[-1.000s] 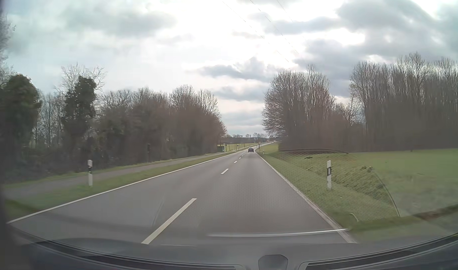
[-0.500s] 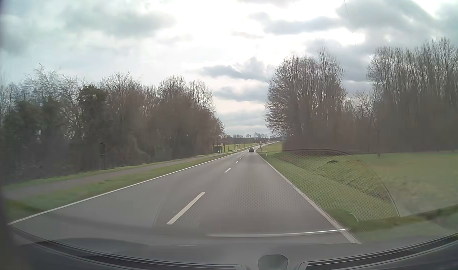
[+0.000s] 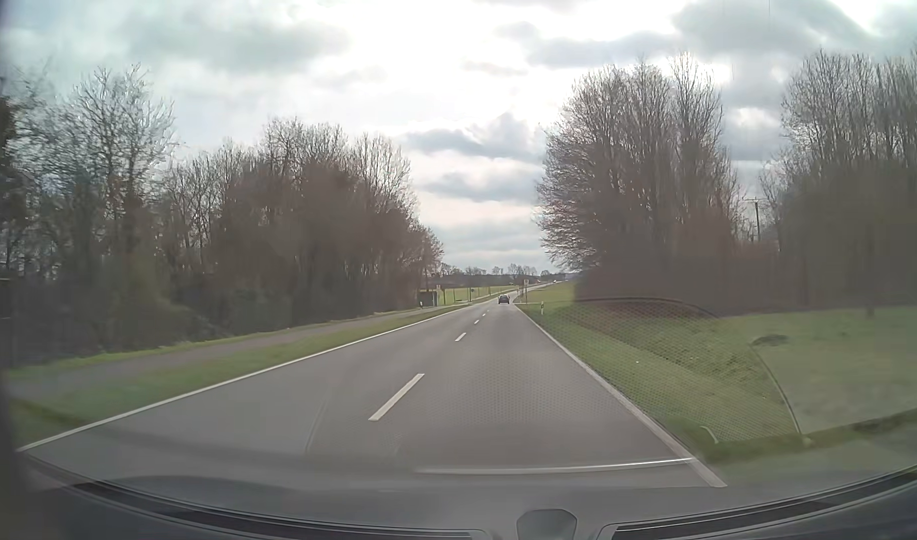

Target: Follow the waypoints while adhering to traffic rules and regulations

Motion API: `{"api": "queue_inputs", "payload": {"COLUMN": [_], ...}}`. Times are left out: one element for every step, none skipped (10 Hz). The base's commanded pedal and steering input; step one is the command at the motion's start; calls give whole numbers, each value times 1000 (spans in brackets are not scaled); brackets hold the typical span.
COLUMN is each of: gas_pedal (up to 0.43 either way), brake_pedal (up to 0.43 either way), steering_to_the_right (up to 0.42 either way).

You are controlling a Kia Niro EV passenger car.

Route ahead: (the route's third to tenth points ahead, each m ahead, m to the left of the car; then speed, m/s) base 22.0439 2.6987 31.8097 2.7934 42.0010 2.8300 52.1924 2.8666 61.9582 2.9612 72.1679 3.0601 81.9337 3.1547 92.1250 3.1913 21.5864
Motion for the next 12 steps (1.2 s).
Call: {"api": "queue_inputs", "payload": {"gas_pedal": [228, 228, 228, 228, 228, 228, 228, 240, 248, 248, 248, 248], "brake_pedal": [0, 0, 0, 0, 0, 0, 0, 0, 0, 0, 0, 0], "steering_to_the_right": [4, 4, 4, 4, 4, 4, 4, 4, 4, 4, 4, 4]}}
